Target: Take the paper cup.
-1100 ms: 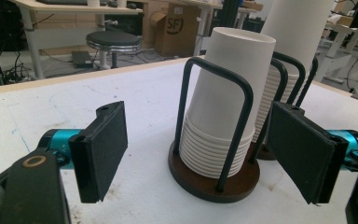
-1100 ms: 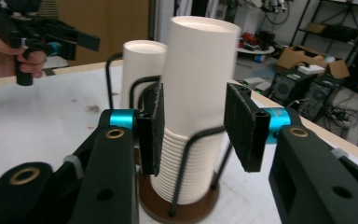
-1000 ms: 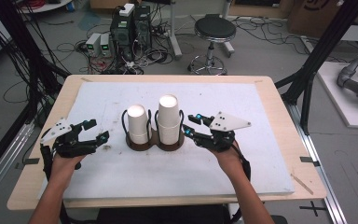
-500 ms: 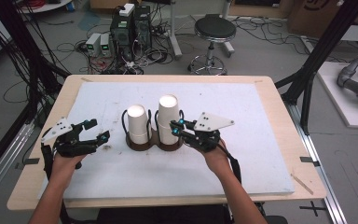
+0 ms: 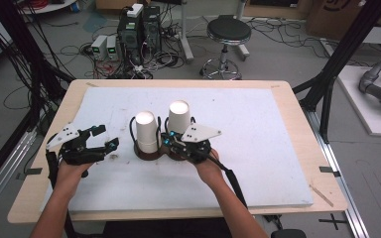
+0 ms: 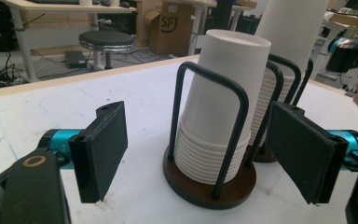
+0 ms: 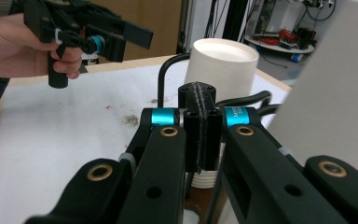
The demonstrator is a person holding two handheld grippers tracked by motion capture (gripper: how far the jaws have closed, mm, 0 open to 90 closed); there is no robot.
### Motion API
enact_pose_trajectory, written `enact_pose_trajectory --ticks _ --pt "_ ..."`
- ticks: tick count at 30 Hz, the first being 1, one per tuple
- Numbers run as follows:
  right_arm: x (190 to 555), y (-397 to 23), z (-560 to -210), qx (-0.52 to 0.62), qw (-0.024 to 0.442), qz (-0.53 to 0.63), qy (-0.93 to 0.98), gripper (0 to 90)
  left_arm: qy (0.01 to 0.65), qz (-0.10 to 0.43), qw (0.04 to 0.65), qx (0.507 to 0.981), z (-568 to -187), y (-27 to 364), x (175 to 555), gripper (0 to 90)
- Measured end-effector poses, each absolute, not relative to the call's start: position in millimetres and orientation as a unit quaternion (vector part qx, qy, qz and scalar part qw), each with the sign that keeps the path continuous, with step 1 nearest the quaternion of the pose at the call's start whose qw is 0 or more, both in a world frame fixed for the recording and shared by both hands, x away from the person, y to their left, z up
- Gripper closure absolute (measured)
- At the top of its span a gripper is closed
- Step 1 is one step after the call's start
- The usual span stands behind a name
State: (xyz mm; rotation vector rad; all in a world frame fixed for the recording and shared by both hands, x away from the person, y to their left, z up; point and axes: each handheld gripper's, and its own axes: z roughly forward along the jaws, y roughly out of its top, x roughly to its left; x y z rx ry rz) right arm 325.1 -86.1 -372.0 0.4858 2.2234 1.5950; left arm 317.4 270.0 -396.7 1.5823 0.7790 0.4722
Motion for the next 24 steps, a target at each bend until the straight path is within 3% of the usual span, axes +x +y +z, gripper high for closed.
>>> enact_pose_trajectory --ticks 12,24 --pt "326 -41 -402 0.227 0.167 0.52 0.806 90.0 0.299 0.197 0.614 0.703 -368 248 339 20.9" --pt "331 -26 -422 0.256 0.155 0.508 0.808 90.0 0.27 0.186 0.598 0.732 -352 204 365 19.3"
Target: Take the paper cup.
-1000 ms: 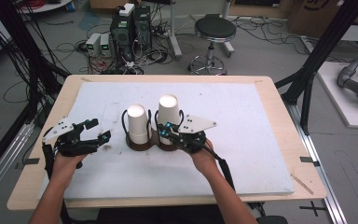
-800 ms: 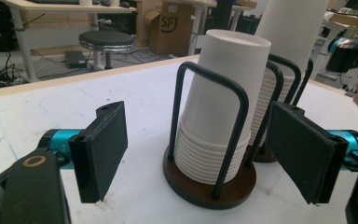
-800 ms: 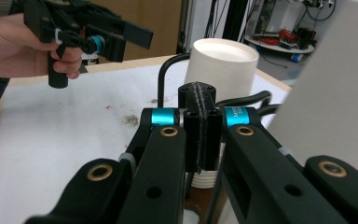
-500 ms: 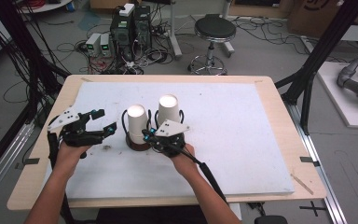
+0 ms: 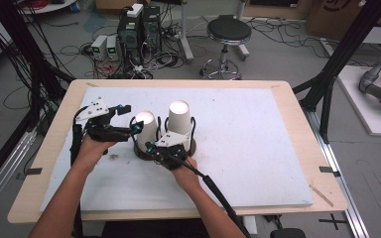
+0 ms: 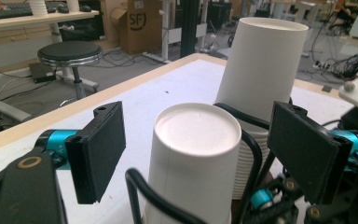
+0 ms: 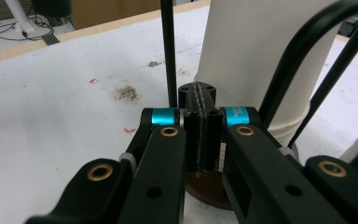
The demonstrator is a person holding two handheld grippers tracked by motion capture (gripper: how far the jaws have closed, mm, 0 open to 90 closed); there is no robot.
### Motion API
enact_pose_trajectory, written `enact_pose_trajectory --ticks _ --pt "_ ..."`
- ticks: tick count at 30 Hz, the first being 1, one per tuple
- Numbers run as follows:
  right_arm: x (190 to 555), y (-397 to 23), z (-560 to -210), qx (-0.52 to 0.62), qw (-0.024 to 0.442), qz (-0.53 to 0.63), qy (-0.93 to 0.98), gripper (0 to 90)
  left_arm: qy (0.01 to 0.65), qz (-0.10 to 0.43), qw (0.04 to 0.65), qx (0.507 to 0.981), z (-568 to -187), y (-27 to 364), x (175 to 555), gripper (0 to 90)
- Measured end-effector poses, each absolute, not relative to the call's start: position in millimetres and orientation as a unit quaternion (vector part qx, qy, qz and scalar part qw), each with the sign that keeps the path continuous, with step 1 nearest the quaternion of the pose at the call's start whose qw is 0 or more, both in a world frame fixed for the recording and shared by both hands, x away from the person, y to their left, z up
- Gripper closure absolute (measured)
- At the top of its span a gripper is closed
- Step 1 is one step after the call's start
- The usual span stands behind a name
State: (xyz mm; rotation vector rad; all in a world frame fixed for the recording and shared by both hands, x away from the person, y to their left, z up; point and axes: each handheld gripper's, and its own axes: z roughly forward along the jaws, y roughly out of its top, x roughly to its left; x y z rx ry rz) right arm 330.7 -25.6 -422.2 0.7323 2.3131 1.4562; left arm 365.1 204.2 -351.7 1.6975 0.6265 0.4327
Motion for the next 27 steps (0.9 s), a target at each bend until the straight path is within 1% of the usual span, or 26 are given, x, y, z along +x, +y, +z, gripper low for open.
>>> enact_pose_trajectory --ticks 7,18,20,22,23,24,27 --pt "331 -20 -431 0.269 0.145 0.502 0.809 90.0 0.269 0.184 0.579 0.747 -357 190 373 19.3" --pt "333 -16 -439 0.293 0.139 0.492 0.808 90.0 0.273 0.181 0.562 0.759 -364 184 380 20.4" --pt "333 -16 -439 0.297 0.138 0.49 0.808 90.0 0.272 0.181 0.559 0.762 -365 184 381 22.7" --pt "333 -15 -440 0.299 0.137 0.489 0.808 90.0 0.27 0.18 0.558 0.763 -365 184 381 28.1" --pt "333 -15 -440 0.3 0.139 0.488 0.808 90.0 0.264 0.179 0.557 0.767 -366 184 381 28.1" --pt "333 -14 -440 0.303 0.139 0.486 0.808 90.0 0.262 0.181 0.557 0.767 -366 183 381 33.5" --pt "333 -13 -441 0.309 0.139 0.487 0.805 90.0 0.263 0.183 0.557 0.767 -366 183 381 34.0"
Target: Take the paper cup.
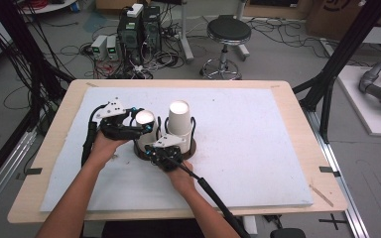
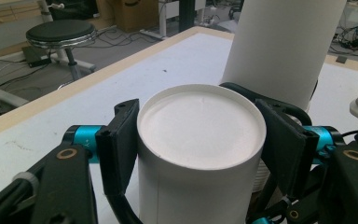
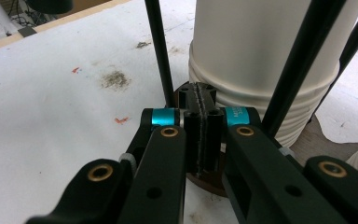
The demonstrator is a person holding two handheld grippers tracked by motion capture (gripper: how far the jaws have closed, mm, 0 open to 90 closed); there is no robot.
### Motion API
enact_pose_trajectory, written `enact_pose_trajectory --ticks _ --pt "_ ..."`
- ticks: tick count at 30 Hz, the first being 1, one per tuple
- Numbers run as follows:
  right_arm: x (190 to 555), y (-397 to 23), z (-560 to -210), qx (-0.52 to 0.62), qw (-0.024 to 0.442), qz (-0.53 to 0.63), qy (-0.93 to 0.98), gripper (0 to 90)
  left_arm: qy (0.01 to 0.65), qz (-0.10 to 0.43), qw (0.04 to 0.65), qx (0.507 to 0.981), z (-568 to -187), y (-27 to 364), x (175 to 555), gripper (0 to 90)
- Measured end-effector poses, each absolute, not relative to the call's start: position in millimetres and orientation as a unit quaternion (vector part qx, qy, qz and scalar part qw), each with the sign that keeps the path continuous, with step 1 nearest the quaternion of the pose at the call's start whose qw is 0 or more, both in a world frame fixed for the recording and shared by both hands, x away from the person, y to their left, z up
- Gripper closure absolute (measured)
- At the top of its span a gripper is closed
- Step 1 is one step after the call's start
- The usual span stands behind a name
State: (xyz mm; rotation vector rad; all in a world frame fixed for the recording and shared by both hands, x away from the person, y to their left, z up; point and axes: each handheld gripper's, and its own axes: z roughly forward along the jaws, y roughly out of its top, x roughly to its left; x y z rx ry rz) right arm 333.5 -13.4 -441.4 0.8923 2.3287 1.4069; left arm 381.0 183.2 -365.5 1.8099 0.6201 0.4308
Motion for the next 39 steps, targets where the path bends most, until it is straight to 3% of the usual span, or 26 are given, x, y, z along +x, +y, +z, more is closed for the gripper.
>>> enact_pose_trajectory --ticks 18,33,36,39 --pt "333 -12 -442 0.323 0.129 0.493 0.797 90.0 0.267 0.182 0.569 0.756 -357 186 379 34.8" --pt "334 -15 -438 0.309 0.126 0.494 0.803 90.0 0.278 0.193 0.591 0.732 -319 191 372 34.8" --pt "331 -18 -432 0.282 0.117 0.502 0.809 86.5 0.285 0.191 0.596 0.726 -309 194 368 34.8" --pt "327 -27 -421 0.247 0.098 0.507 0.82 75.8 0.284 0.195 0.6 0.722 -299 196 364 34.9"
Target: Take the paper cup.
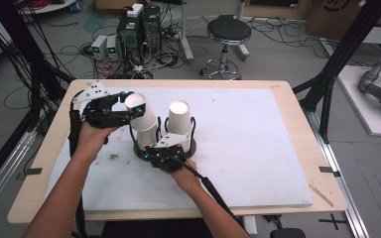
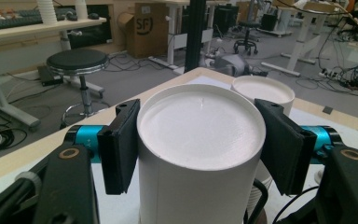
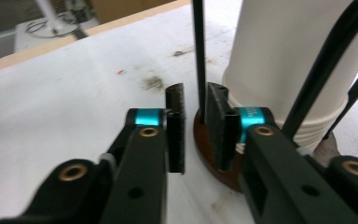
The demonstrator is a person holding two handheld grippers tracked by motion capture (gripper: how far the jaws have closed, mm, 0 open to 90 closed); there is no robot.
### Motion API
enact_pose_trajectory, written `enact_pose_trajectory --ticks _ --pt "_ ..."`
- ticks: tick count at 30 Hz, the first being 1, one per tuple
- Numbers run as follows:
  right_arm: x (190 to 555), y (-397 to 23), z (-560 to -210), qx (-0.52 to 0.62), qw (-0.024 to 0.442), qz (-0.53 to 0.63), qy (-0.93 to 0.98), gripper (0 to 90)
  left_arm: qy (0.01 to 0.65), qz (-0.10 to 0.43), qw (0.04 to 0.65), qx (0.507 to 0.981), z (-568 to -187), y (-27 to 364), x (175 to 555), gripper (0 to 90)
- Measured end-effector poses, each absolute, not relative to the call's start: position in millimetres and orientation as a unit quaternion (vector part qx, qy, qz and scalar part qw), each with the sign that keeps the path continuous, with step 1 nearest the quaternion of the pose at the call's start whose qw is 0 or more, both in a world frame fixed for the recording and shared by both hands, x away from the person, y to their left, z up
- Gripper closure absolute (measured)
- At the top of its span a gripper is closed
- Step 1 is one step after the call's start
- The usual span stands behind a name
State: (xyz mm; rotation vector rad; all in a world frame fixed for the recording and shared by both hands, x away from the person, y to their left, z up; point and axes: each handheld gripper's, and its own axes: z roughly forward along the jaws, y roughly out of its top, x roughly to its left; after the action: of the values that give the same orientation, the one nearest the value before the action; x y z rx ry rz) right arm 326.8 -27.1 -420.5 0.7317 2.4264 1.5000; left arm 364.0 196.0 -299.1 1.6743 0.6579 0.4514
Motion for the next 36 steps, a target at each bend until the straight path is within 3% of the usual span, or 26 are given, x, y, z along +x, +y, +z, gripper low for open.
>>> enact_pose_trajectory --ticks 8,12,15,20,28,36 --pt "321 -74 -392 0.211 0.078 0.522 0.823 59.1 0.286 0.186 0.614 0.712 -280 200 350 34.9" --pt "322 -98 -382 0.213 0.076 0.529 0.818 55.0 0.295 0.187 0.611 0.71 -276 202 344 34.9" --pt "323 -125 -375 0.22 0.09 0.526 0.817 50.0 0.3 0.185 0.609 0.71 -278 203 337 34.9" --pt "324 -182 -370 0.245 0.139 0.512 0.812 30.8 0.298 0.175 0.61 0.713 -291 198 323 34.9" --pt "328 -250 -383 0.293 0.174 0.502 0.795 24.4 0.287 0.18 0.614 0.713 -301 189 308 34.9" --pt "330 -269 -387 0.308 0.175 0.509 0.785 24.4 0.292 0.186 0.625 0.699 -292 198 300 35.0"
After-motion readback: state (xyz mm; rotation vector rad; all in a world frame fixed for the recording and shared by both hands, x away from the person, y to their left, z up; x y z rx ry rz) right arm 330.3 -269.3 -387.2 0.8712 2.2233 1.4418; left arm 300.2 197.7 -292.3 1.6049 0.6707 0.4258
